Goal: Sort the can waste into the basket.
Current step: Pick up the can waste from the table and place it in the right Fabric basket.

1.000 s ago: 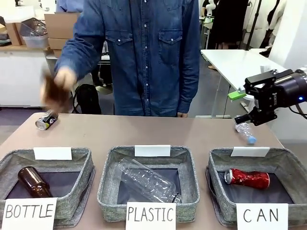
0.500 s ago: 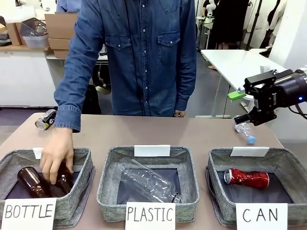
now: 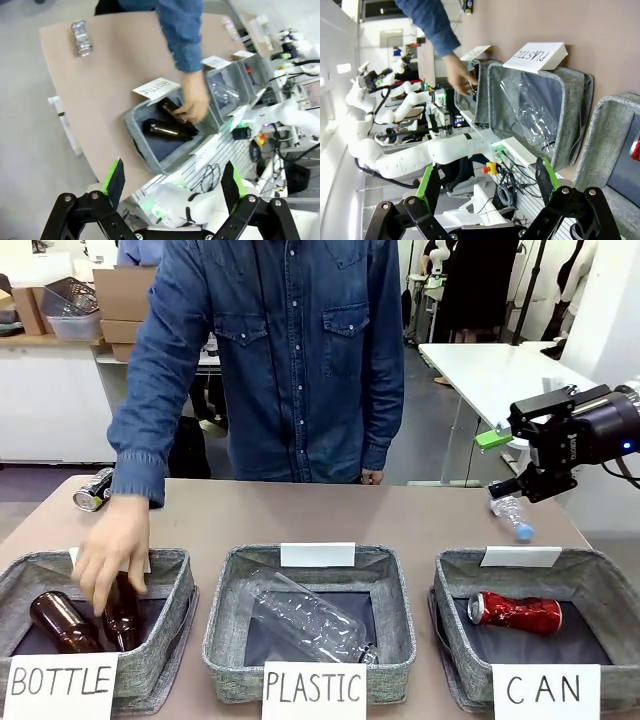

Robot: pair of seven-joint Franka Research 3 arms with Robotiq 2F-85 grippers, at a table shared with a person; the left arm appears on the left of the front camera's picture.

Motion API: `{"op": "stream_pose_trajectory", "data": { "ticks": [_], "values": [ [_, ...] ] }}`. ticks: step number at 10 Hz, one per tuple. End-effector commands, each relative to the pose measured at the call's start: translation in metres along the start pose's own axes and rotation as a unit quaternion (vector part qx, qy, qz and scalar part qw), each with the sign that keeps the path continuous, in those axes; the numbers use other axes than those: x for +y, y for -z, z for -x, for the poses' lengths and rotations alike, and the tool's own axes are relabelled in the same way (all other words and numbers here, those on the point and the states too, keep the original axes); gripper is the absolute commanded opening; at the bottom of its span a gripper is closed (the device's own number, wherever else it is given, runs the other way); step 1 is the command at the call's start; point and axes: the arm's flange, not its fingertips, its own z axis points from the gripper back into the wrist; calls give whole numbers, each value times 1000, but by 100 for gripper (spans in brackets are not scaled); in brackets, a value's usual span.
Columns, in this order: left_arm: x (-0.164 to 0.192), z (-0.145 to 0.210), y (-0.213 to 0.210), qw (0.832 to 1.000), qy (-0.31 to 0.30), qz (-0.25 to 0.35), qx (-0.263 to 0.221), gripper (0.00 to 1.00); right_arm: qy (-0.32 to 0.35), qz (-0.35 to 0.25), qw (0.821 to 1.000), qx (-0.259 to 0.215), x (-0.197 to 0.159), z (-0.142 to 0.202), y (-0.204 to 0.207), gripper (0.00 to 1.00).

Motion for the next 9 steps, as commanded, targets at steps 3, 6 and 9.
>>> {"op": "stream_pose_trajectory", "data": {
  "ticks": [3,6,9],
  "values": [
    [0,-51,101,989,-32,-85,117,100,-10,5,1000,4,-1,-1,-2,100],
    [-7,-80,202,976,23,-103,193,100,-10,5,1000,4,-1,-1,-2,100],
    [-4,-97,218,976,29,-101,188,100,-10,5,1000,4,-1,-1,-2,100]
  ]
}}
